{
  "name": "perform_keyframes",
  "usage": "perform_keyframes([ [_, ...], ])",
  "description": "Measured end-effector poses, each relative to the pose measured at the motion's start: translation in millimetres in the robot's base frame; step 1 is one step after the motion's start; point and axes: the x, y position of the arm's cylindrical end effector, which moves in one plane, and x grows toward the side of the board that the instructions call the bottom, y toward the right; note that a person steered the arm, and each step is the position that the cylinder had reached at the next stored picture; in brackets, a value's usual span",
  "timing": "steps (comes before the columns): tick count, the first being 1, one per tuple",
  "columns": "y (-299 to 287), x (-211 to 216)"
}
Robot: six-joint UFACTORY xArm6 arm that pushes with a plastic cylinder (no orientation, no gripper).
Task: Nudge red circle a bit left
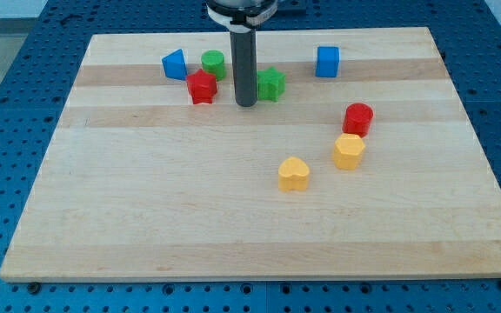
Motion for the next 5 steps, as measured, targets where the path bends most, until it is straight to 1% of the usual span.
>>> perform_keyframes([
  [1,-9.3,0.3],
  [2,-9.5,23.9],
  [3,-2.7,64.7],
  [4,-2.7,80.1],
  [5,4.3,86.0],
])
